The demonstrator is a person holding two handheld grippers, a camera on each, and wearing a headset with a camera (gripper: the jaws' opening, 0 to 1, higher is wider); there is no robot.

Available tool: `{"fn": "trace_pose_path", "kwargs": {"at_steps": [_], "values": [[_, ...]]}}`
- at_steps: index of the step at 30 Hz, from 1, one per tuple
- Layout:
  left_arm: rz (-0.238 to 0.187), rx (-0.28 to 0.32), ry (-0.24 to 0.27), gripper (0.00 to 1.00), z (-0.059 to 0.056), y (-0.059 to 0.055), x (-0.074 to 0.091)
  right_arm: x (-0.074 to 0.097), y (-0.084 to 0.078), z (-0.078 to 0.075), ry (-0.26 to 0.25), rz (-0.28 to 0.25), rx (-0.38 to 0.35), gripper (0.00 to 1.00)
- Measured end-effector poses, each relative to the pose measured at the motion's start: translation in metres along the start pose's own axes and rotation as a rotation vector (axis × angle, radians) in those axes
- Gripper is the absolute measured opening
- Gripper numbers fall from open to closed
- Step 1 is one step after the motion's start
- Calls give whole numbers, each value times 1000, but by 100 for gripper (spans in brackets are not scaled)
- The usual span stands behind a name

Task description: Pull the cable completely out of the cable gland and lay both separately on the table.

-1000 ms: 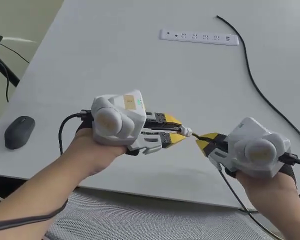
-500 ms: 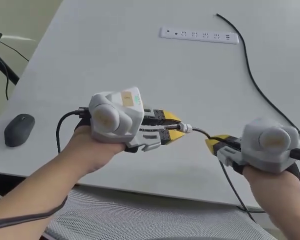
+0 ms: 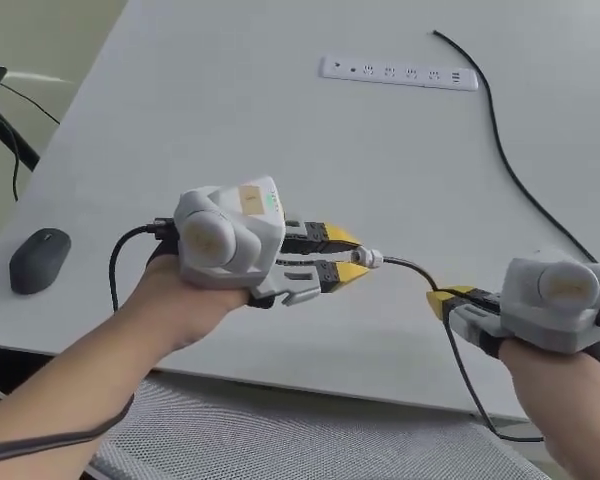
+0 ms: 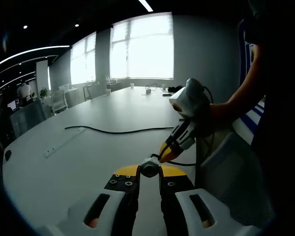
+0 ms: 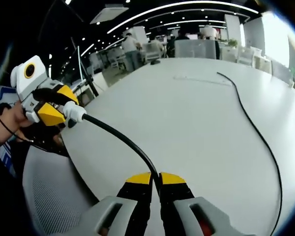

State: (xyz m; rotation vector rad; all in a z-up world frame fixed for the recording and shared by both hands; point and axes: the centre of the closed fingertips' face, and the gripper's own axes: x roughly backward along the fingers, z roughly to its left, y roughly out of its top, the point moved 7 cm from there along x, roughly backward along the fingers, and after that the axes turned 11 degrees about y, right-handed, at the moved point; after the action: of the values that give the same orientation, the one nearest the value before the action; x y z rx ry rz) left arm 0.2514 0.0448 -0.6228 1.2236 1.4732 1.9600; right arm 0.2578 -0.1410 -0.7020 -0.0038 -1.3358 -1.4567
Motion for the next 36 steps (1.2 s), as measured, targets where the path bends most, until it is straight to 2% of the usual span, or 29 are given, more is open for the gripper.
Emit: {"fn": "trace_pose_path", "kwargs": {"at_steps": [9, 14, 17, 30, 36], "values": [[0, 5, -6, 15, -2, 0, 0, 4, -12, -8, -16, 9, -46, 0], [-1, 9, -5, 15, -1, 1, 1, 6, -15, -13, -22, 7, -51, 0], [3, 2, -5, 15, -2, 1, 1, 7, -15, -17, -22, -3, -82, 0], [8, 5, -12, 15, -2, -3, -4, 7, -13, -14, -27, 0, -74, 0], [11, 12, -21, 16, -2, -6, -3, 7, -6, -12, -35, 6, -36, 0]]}}
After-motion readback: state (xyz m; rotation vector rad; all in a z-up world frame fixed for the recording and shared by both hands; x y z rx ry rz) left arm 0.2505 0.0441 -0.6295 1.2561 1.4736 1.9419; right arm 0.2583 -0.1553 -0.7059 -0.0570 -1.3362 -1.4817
